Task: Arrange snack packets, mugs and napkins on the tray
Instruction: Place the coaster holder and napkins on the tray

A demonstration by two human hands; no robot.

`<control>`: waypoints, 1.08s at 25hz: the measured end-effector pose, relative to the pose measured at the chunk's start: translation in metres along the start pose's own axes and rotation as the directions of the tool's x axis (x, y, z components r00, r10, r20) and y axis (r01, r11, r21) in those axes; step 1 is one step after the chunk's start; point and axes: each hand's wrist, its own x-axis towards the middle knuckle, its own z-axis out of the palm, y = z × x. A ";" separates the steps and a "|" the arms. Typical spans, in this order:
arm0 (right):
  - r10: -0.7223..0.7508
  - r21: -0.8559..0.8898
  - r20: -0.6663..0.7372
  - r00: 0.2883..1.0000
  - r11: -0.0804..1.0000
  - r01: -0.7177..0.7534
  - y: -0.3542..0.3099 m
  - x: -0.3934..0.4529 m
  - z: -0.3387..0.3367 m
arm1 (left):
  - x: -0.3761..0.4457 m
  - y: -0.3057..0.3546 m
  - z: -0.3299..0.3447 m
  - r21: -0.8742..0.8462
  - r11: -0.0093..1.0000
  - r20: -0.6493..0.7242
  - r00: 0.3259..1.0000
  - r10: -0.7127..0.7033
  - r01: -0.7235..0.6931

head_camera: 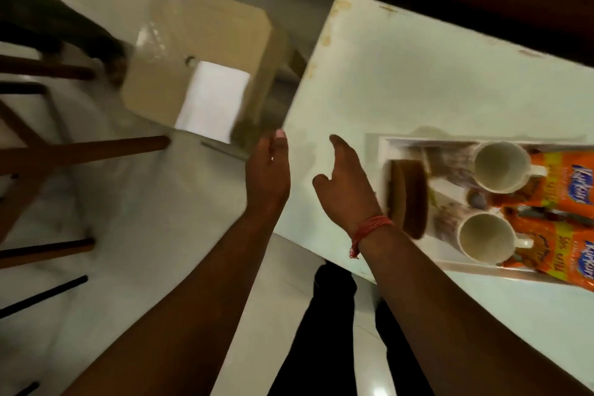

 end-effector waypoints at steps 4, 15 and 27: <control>0.051 0.114 0.162 0.985 0.991 -0.070 -0.048 0.038 0.049 | 0.077 -0.031 -0.073 0.261 0.960 -0.200 0.967 0.158 -0.103; 0.219 0.295 -0.018 0.975 0.933 -0.204 -0.098 0.146 0.132 | 0.180 -0.038 -0.105 0.594 0.804 -0.019 1.000 -0.020 0.028; 0.149 0.310 -0.112 0.982 0.945 -0.108 -0.016 0.067 0.044 | 0.055 -0.023 -0.052 -0.190 0.935 0.262 0.933 -0.246 0.300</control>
